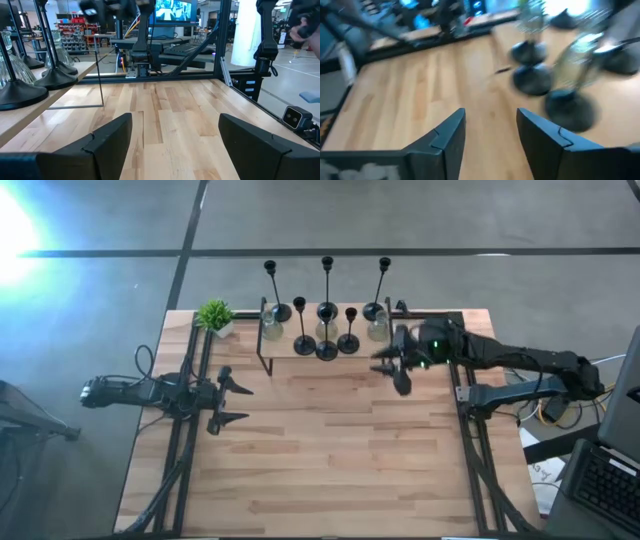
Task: Pick & Place candle stick holders
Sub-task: Return to home position
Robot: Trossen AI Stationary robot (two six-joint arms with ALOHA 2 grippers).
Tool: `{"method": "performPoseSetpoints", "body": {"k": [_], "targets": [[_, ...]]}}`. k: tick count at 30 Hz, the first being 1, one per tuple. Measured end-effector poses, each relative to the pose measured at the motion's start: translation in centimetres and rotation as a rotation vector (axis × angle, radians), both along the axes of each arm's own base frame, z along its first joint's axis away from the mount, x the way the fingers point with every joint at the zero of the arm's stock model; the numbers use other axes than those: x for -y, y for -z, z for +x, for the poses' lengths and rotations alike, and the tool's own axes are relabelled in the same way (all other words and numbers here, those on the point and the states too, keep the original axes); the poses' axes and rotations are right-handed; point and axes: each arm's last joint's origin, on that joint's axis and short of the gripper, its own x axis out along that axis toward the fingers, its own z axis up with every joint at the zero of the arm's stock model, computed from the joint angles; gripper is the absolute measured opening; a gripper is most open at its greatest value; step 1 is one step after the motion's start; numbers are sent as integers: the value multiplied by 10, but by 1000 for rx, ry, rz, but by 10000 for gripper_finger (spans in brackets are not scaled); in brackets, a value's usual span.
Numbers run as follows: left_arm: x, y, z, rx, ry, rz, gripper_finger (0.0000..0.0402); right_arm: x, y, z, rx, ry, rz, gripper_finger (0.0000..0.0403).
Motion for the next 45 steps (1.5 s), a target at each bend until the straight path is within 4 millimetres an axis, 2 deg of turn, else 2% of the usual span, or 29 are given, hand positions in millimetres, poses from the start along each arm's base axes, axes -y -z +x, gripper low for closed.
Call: {"method": "performPoseSetpoints", "body": {"k": [6, 13, 18, 25, 32, 42, 45], "targets": [[0, 0, 0, 0, 0, 0, 300, -28, 26, -12, 72, -111, -13, 111], [0, 0, 0, 0, 0, 0, 300, -42, 67, -39, 297, -231, -62, 17], [0, 0, 0, 0, 0, 0, 300, -45, 99, -60, 473, -275, -56, 8], [0, 0, 0, 0, 0, 0, 300, -45, 134, -85, 555, -189, -111, 8], [0, 0, 0, 0, 0, 0, 300, -46, 131, -96, 571, -190, -215, 8], [0, 0, 0, 0, 0, 0, 300, -46, 147, -113, 427, -155, -159, 8], [0, 0, 0, -1, 0, 0, 300, -44, 144, -117, 457, -52, -160, 8]]}}
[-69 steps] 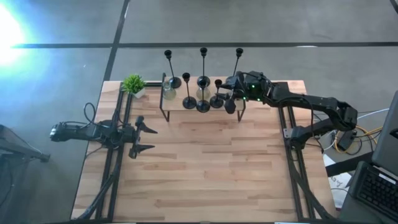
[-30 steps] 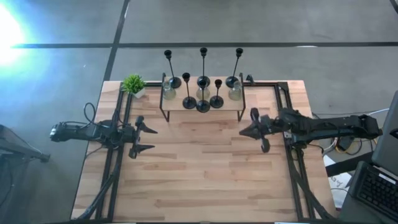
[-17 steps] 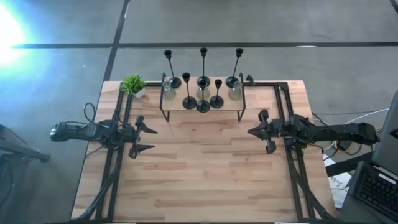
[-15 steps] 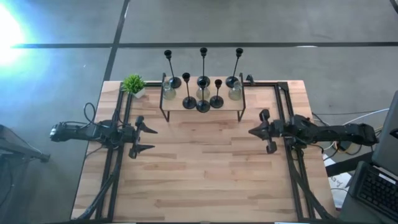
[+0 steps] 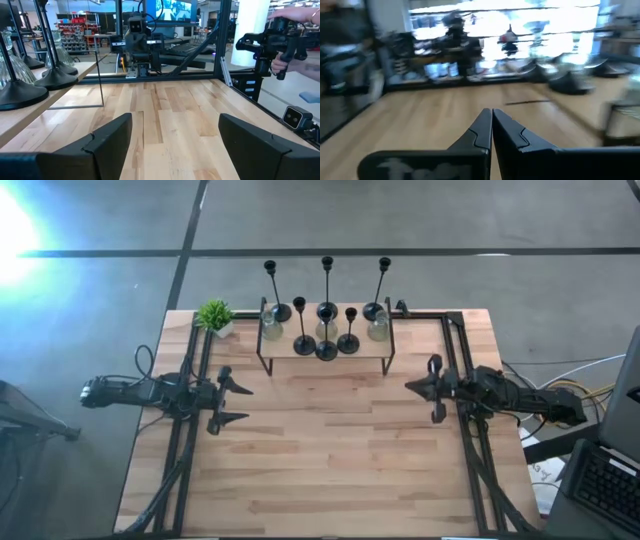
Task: Pick & Place candle stick holders
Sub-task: Return to home position
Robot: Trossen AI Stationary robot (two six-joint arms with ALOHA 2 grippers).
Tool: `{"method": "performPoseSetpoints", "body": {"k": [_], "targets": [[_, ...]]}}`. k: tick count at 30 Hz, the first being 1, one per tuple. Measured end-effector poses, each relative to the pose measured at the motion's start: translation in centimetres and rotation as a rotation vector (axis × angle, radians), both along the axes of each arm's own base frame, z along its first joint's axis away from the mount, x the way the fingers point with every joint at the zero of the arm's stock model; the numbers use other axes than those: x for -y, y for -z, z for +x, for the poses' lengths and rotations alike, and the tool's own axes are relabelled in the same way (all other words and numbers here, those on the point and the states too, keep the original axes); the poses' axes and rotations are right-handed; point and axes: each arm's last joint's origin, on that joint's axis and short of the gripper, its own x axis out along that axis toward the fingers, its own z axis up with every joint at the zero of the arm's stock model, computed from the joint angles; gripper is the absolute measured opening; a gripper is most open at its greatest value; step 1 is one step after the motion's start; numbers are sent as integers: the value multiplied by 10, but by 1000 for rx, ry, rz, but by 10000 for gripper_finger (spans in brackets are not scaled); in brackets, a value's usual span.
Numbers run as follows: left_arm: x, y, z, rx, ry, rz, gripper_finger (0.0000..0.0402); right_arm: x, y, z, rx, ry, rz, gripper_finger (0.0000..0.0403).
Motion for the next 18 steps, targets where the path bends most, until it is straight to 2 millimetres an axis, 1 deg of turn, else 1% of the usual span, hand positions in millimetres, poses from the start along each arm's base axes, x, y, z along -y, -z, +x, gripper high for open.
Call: {"method": "performPoseSetpoints", "body": {"k": [2, 4, 18], "targets": [[0, 0, 0, 1, 0, 0, 300, 2, 0, 0, 3, 76, 4, 8], [0, 0, 0, 1, 0, 0, 300, 3, 0, 0, 3, 106, 13, 8], [0, 0, 0, -1, 0, 0, 300, 3, 3, 2, -39, 104, 21, 8]]}}
